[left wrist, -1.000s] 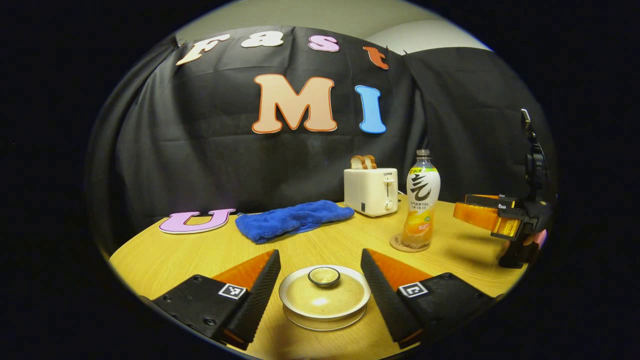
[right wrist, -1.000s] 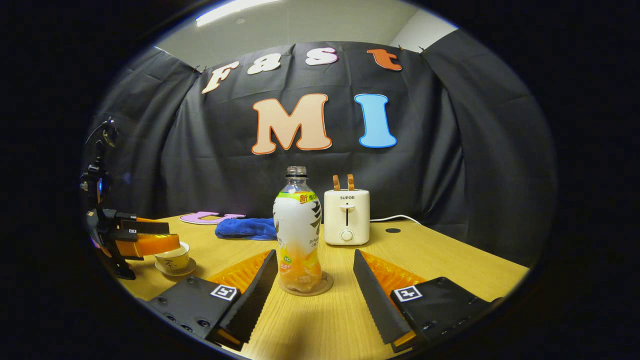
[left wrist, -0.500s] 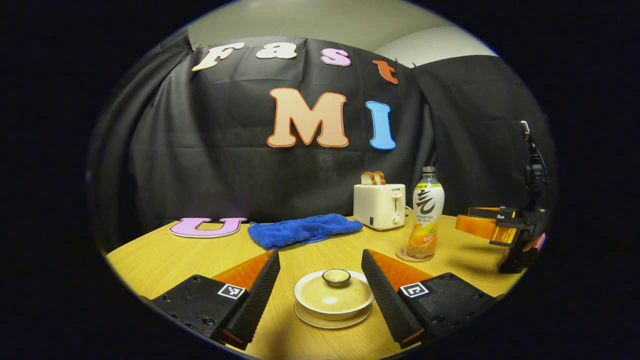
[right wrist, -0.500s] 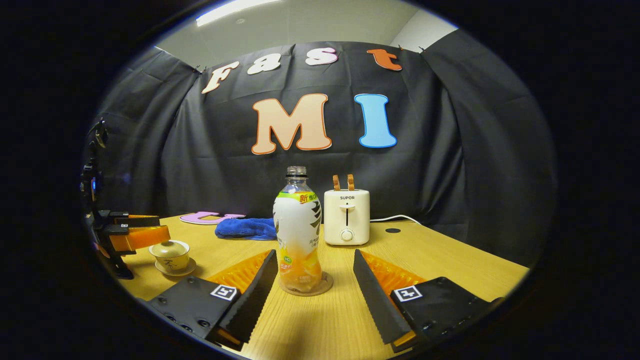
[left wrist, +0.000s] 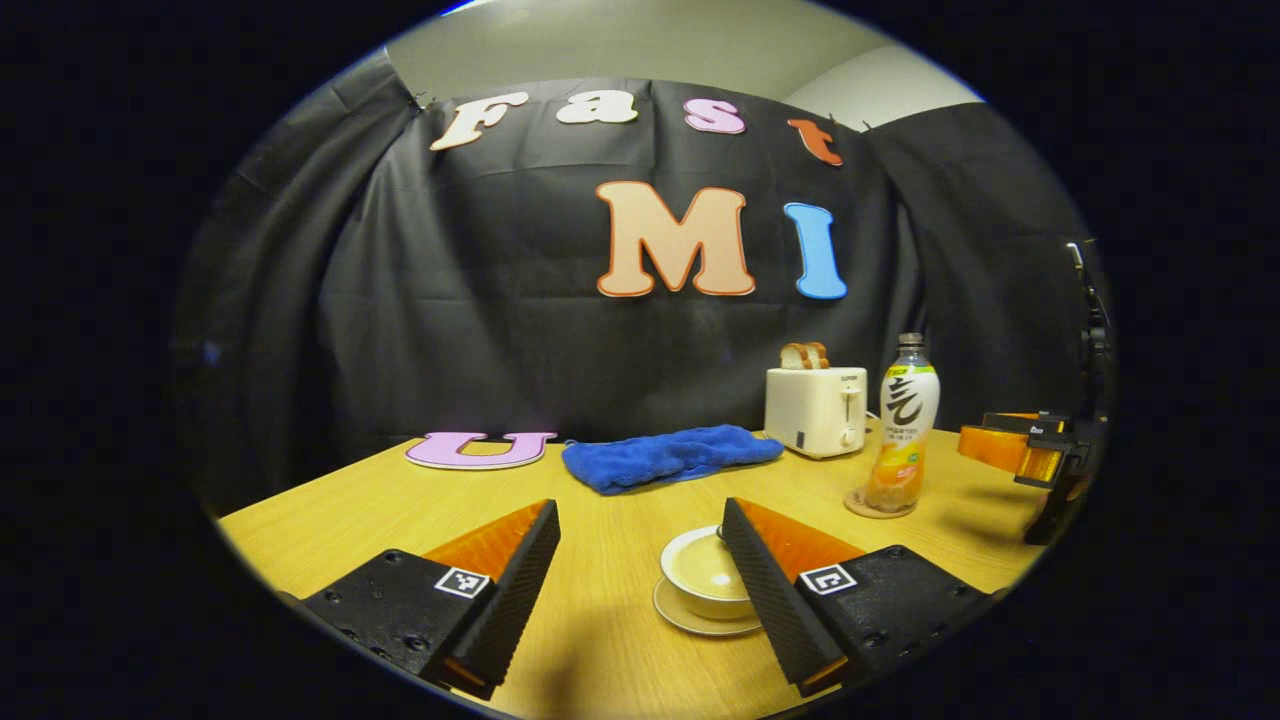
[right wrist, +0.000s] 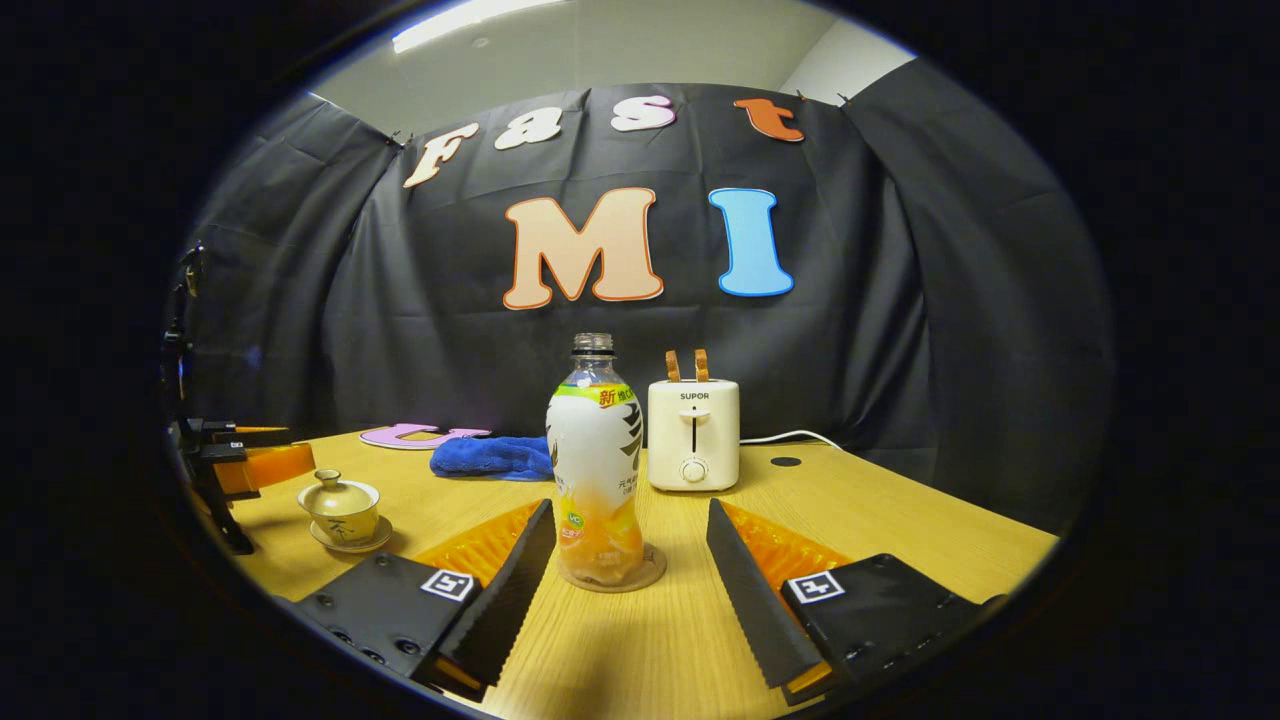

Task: Open the teacup lid with one hand, grasp the water bottle and pour water into the teacup with the other hand; after pouring, place the water bottle on the coaster and then close the teacup lid.

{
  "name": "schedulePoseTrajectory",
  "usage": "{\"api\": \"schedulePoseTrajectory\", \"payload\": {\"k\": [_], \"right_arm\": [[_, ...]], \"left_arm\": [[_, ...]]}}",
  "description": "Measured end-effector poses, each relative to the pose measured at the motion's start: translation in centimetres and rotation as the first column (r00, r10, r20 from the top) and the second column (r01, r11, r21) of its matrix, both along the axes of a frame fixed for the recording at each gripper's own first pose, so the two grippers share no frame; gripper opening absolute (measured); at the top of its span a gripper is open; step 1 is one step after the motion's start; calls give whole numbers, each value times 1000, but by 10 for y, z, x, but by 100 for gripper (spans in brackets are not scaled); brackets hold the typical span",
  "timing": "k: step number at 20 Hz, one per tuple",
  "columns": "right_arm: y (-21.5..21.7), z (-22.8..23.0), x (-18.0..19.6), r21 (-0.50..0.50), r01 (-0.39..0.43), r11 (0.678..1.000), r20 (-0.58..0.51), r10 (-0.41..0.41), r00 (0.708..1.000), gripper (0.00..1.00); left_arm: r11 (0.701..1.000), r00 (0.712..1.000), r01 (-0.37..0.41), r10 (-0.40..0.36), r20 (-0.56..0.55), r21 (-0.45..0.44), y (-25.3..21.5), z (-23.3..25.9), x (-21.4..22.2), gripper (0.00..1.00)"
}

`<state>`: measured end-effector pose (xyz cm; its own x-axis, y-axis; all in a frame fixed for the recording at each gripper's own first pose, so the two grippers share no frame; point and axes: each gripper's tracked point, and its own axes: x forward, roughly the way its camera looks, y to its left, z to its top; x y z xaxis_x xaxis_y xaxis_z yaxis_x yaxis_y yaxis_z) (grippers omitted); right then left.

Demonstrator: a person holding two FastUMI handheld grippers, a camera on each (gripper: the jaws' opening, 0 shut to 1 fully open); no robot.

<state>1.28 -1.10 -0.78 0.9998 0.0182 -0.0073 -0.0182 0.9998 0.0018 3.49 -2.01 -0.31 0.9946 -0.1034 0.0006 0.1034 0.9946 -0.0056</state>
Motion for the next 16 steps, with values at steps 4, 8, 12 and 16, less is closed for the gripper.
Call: {"api": "schedulePoseTrajectory", "payload": {"k": [4, 8, 12, 16], "right_arm": [[0, 0, 0, 0, 0, 1000, 0, 0, 1000, 96], [-1, 0, 0, -1, 3, 1000, 0, -3, 1000, 96], [-2, 0, 1, -1, 7, 1000, 0, -7, 1000, 100], [-2, -1, 1, -1, 9, 1000, 0, -9, 1000, 91]], "left_arm": [[998, 998, -60, 60, -3, 2, 8, 0, -1, 96], [996, 996, -92, 92, -5, 4, 16, -1, -1, 95], [991, 991, -131, 131, -7, 6, 22, -1, -2, 95], [987, 987, -161, 161, -9, 9, 27, -1, -3, 95]]}}
